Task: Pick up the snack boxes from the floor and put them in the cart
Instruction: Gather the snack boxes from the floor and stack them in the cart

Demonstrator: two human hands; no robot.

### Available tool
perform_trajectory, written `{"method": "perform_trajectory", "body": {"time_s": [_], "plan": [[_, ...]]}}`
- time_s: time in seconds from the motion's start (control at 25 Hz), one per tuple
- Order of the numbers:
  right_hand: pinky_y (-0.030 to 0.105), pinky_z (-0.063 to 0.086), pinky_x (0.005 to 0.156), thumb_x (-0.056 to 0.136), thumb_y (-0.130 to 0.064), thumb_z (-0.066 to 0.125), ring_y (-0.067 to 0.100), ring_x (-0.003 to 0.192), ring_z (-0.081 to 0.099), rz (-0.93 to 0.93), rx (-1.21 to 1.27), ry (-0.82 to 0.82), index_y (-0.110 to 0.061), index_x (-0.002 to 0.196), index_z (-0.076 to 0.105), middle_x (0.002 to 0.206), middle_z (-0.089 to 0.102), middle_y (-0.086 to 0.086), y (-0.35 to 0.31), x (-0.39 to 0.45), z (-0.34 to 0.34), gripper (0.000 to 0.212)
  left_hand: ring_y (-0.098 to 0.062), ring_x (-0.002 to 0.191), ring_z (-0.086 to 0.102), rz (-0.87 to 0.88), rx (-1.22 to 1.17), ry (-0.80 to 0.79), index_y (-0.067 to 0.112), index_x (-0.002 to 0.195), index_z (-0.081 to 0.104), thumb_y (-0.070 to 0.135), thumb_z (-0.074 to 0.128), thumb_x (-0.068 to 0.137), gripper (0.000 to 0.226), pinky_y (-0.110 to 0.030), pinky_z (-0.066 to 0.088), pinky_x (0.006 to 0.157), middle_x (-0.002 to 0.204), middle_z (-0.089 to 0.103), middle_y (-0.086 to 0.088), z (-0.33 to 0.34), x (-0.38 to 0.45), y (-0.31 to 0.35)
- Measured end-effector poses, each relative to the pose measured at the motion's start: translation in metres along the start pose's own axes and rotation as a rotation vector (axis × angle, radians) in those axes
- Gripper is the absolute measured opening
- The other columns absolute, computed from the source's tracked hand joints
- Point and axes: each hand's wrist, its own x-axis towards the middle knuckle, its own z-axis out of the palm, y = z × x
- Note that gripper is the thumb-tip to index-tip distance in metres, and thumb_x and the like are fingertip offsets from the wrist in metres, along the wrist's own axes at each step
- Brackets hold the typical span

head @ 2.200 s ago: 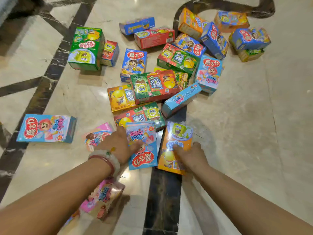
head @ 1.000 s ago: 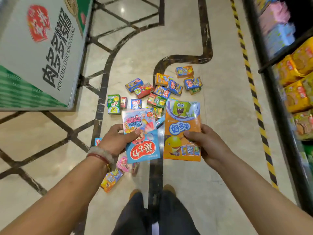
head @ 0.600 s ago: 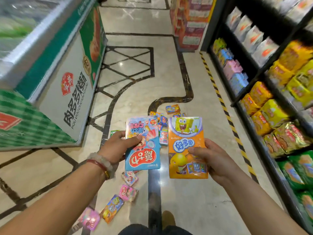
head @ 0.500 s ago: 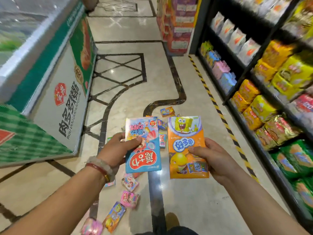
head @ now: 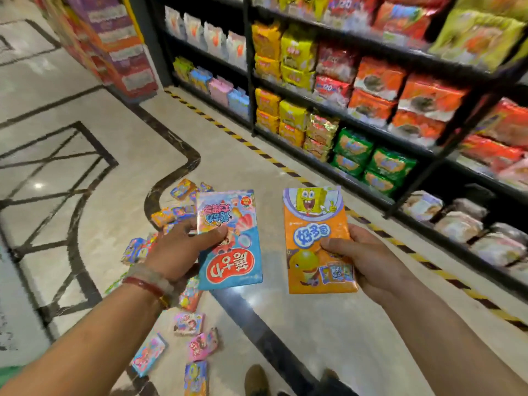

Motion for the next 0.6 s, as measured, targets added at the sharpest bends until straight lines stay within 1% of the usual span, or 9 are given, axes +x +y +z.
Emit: {"method": "perform_trajectory", "body": {"time_s": [0.08,0.16,0.2,0.28,0.36,0.48,0.6], "plan": [[0.050,0.055,0.085,0.074,-0.006,0.070,0.036,0.094,0.068,-0.025,0.051,0.084,-0.007,0.117,0.059,0.103,0.072,0.014,0.003,-0.022,-0.042,0.044,-0.025,0.071,0.070,-0.011,0.035,-0.087,0.002,0.110,0.061,0.025,0.075,0.062,0.055,-0.033,0.056,0.061,0.092,0.073,-0.016,0.044,0.002,0.002],[0.046,0.057,0.080,0.081,-0.003,0.065,0.034,0.091,0.070,-0.048,0.085,0.175,-0.006,0.116,0.060,0.101,0.073,0.013,0.008,-0.045,-0.087,0.035,-0.026,0.074,0.071,-0.014,0.111,-0.151,0.006,0.113,0.058,0.032,0.077,0.055,0.066,-0.035,0.055,0.065,0.093,0.073,-0.013,0.093,0.002,0.000],[0.044,0.058,0.078,0.083,-0.003,0.065,0.032,0.089,0.070,-0.060,0.102,0.219,-0.006,0.115,0.060,0.100,0.073,0.012,0.011,-0.059,-0.114,0.033,-0.026,0.076,0.071,-0.018,0.145,-0.198,0.008,0.115,0.057,0.033,0.077,0.057,0.066,-0.035,0.055,0.066,0.095,0.073,-0.012,0.124,0.000,-0.003],[0.040,0.059,0.075,0.083,-0.003,0.065,0.029,0.086,0.072,-0.079,0.137,0.300,-0.007,0.113,0.061,0.098,0.074,0.010,0.015,-0.087,-0.163,0.030,-0.027,0.078,0.070,-0.030,0.178,-0.269,0.009,0.116,0.055,0.029,0.075,0.069,0.055,-0.036,0.055,0.067,0.097,0.073,-0.012,0.181,-0.004,-0.012],[0.038,0.059,0.071,0.083,-0.004,0.066,0.027,0.083,0.072,-0.100,0.181,0.388,-0.009,0.111,0.062,0.096,0.075,0.008,0.021,-0.117,-0.214,0.028,-0.029,0.082,0.070,-0.050,0.222,-0.346,0.010,0.116,0.055,0.025,0.073,0.076,0.046,-0.040,0.056,0.072,0.099,0.072,-0.012,0.243,-0.014,-0.023],[0.038,0.060,0.069,0.082,-0.005,0.068,0.027,0.085,0.072,-0.139,0.246,0.519,-0.010,0.113,0.061,0.097,0.074,0.008,0.035,-0.167,-0.288,0.032,-0.030,0.083,0.070,-0.066,0.300,-0.462,0.011,0.114,0.056,0.023,0.072,0.079,0.040,-0.041,0.055,0.075,0.097,0.073,-0.011,0.337,-0.035,-0.043],[0.040,0.058,0.074,0.081,-0.007,0.069,0.028,0.087,0.072,-0.174,0.311,0.640,-0.009,0.115,0.060,0.099,0.074,0.008,0.049,-0.212,-0.345,0.036,-0.027,0.079,0.070,-0.066,0.352,-0.620,0.009,0.113,0.059,0.023,0.073,0.071,0.046,-0.037,0.055,0.072,0.093,0.074,-0.009,0.414,-0.056,-0.057]]}}
